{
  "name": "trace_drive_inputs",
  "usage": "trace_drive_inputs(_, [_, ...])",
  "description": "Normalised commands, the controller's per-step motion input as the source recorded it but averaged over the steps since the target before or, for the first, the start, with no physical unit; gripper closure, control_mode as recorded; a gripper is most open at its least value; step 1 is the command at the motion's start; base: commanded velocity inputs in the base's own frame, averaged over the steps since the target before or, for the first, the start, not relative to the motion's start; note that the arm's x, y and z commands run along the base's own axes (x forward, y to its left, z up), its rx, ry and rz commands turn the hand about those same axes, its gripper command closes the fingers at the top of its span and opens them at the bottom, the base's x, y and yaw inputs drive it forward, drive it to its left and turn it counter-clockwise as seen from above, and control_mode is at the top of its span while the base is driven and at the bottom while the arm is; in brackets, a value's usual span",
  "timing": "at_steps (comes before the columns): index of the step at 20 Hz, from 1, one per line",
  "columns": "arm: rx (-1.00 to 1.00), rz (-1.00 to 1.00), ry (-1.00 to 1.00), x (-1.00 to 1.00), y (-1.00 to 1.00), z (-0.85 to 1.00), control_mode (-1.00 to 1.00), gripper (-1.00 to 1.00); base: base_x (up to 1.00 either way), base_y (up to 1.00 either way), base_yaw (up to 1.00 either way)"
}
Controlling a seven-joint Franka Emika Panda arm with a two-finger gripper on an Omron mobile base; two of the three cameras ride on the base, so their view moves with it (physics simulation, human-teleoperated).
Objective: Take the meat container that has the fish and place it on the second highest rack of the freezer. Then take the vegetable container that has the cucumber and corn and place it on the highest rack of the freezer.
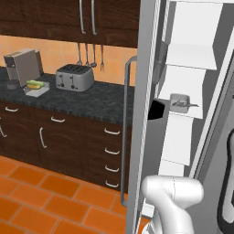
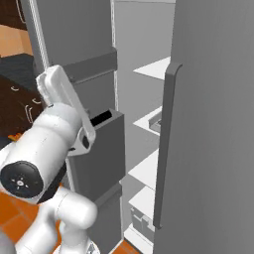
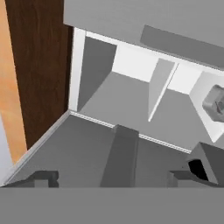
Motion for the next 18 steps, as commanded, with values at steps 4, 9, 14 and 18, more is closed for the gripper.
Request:
trace_drive_inputs(4, [-0.29, 0.15, 0.2, -0.76, 0.62, -0.13, -1.0, -1.0, 0.0, 0.0, 0.0])
trace_drive_inputs(9, [-0.43, 0.24, 0.57, -0.24, 0.25, -0.14, -1.0, -1.0, 0.0, 0.0, 0.0])
trace_drive_inputs(14, [-0.52, 0.07, 0.1, -0.5, 0.34, -0.65, -1.0, -1.0, 0.0, 0.0, 0.0])
trace_drive_inputs(18, [-0.44, 0.04, -0.05, -0.46, 0.42, -0.93, -1.0, -1.0, 0.0, 0.0, 0.0])
